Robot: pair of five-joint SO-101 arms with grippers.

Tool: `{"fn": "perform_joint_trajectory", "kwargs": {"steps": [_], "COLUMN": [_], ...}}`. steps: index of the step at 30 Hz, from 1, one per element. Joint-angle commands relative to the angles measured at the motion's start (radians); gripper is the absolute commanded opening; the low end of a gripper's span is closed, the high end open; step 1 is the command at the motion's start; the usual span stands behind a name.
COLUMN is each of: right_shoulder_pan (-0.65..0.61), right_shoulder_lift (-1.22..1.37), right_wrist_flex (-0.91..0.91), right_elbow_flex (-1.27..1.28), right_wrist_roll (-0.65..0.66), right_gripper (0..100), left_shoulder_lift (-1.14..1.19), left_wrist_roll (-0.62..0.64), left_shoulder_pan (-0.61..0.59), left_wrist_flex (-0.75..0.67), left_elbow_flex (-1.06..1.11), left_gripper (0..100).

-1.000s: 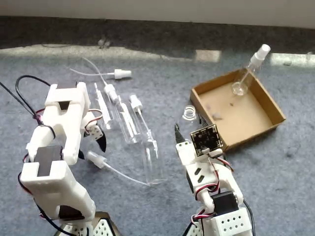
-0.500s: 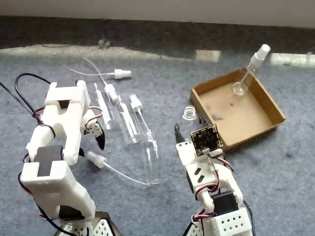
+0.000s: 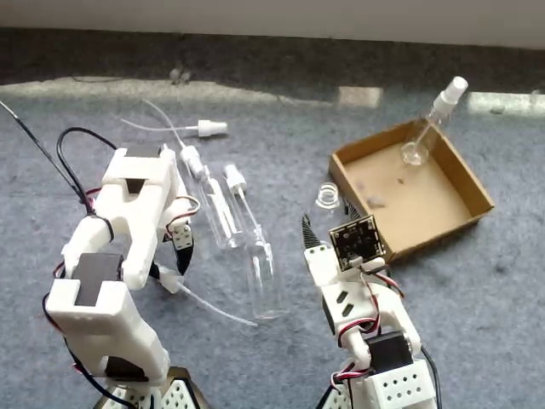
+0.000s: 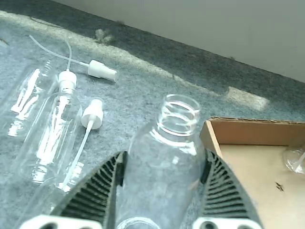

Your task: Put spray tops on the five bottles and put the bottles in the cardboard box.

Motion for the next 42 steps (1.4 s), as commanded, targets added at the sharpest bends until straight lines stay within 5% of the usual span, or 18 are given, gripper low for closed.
{"fn": "perform_joint_trajectory", "kwargs": {"steps": [1,10,20,27,39,42], "right_shoulder_pan": [0.012,0.012,0.012,0.012,0.012,0.012], "right_shoulder_lift": [-0.015,-0.015,-0.015,-0.015,-0.015,-0.015], "right_wrist_flex": [-0.021,-0.021,-0.021,-0.021,-0.021,-0.021], "right_elbow_flex": [-0.007,-0.007,-0.007,-0.007,-0.007,-0.007], "right_wrist_roll": [-0.002,-0.002,-0.002,-0.002,-0.002,-0.002], "right_gripper": [10.6,10.6,10.6,10.6,10.6,10.6], "left_shoulder_lift": [-0.010,-0.008,-0.010,-0.010,-0.087,-0.125], "left_wrist_roll": [0.002,0.002,0.000,0.000,-0.003,-0.089], "left_shoulder_pan": [0.022,0.019,0.022,0.018,0.021,0.022], "left_wrist_flex": [-0.011,0.034,-0.018,-0.066,-0.035,0.005], "left_elbow_flex": [0.002,0.007,0.065,0.070,-0.048,-0.102], "left_gripper": [16,30,18,0,1,1]}}
